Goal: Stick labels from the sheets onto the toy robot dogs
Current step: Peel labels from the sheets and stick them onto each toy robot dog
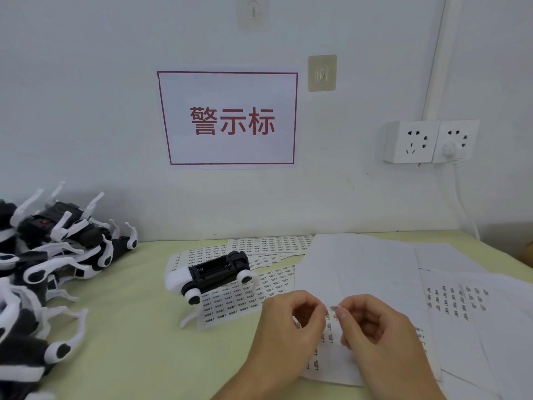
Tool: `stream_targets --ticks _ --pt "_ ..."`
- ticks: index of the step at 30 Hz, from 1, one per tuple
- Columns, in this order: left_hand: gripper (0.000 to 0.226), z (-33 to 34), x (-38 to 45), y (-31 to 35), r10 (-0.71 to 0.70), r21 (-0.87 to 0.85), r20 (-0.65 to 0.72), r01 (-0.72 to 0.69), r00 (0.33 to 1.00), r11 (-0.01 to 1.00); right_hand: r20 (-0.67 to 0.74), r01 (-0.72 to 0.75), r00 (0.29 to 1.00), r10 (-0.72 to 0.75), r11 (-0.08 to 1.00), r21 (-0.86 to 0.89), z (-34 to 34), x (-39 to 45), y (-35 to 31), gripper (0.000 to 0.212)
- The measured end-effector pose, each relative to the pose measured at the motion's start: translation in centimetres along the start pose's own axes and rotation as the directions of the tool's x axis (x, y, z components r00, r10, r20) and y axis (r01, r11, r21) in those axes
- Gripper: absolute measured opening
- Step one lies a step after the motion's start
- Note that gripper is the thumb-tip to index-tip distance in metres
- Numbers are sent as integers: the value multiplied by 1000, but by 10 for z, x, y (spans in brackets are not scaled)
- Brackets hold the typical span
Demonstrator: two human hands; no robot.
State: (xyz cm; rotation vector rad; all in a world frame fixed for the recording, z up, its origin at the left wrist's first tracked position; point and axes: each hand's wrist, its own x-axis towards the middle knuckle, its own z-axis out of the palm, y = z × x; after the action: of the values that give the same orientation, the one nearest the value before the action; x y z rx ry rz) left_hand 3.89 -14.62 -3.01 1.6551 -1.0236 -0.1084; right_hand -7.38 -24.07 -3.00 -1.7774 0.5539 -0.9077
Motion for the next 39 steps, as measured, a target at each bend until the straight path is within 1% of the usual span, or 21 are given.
stream_targets --ticks 3,6,8,9,11,13,14,16,18,20,22,24,25,26,28,29,30,32,33,36,39 --pt "24 -3 -1 2 4 -20 -121 -6 993 1000 -19 10 1000 -10 1000 -1 1 -1 1 19" --pt "22 -9 3 15 -11 -171 -302 -43 953 984 15 -6 1000 6 1000 12 0 -1 1 18" --pt "20 -18 11 25 -27 -239 -352 -62 936 969 33 -12 999 12 1000 20 0 0 1 18" --pt "19 -25 17 28 -8 -210 -365 -74 931 975 38 -15 999 14 1000 21 0 -1 0 19" --pt "17 -42 29 30 69 -31 -343 -85 937 996 42 -14 999 13 1000 13 0 -1 0 19" --pt "6 -66 41 26 171 299 -223 -100 960 949 45 -2 999 3 1000 -6 1 -1 -1 18" --pt "7 -79 45 22 199 472 -141 -111 970 875 48 4 999 -3 1000 -16 1 -1 -2 18" --pt "34 -105 52 9 136 713 2 -97 991 694 56 18 998 -16 999 -36 2 -1 -2 17" --pt "62 -124 52 -3 -54 828 77 -33 996 560 60 30 998 -27 998 -60 1 -2 -2 17" --pt "76 -135 48 -12 -208 875 116 -1 971 484 70 44 997 -38 996 -81 2 -2 -2 19" --pt "71 -136 45 -14 -241 892 107 15 965 452 76 52 996 -45 994 -94 3 -2 -2 20" --pt "66 -136 47 -12 -200 896 61 35 978 442 75 58 996 -51 994 -95 3 -2 -2 21" --pt "65 -136 48 -10 -203 876 48 56 978 478 74 60 996 -53 994 -91 3 -2 -2 21" --pt "65 -136 50 -8 -232 809 42 103 972 579 76 60 996 -54 994 -86 3 -2 -2 21" --pt "61 -134 52 -5 -292 495 80 216 953 841 84 59 995 -52 995 -80 3 -2 -2 21" --pt "59 -130 50 -1 -305 317 103 259 947 912 90 59 995 -52 995 -76 3 -2 -2 20" --pt "58 -124 48 2 -322 148 125 303 938 941 99 62 994 -54 995 -72 3 -2 -2 20" --pt "62 -106 43 3 -352 -165 152 374 924 913 125 65 991 -57 996 -62 2 -2 -3 20" --pt "64 -96 40 1 -359 -264 148 387 921 884 134 62 990 -54 997 -55 2 -2 -3 20" --pt "66 -66 34 -13 -377 -430 125 393 918 813 145 41 989 -35 998 -37 0 -1 -3 21" --pt "59 -53 30 -27 -391 -599 117 379 913 705 161 21 987 -15 999 -30 -1 0 -2 21"
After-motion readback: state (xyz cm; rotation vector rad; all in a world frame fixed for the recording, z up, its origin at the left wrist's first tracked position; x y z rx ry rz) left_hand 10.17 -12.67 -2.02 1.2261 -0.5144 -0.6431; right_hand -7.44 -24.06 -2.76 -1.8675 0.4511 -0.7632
